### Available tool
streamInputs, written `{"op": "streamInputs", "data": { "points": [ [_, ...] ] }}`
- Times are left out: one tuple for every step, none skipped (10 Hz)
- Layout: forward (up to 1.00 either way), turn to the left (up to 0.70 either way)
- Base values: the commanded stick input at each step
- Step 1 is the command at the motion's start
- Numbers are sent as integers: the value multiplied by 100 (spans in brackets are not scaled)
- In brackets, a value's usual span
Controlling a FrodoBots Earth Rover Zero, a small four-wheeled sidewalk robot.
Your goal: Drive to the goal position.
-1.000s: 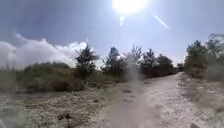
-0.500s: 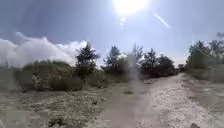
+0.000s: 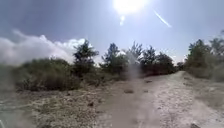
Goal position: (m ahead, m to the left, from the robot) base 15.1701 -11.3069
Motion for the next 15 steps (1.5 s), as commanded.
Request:
{"op": "streamInputs", "data": {
  "points": [
    [45,2],
    [45,2],
    [45,2],
    [45,2],
    [45,2],
    [45,2],
    [45,2],
    [45,2],
    [45,2],
    [45,2],
    [45,2],
    [45,2],
    [45,-1],
    [45,-5],
    [45,-27]
  ]
}}
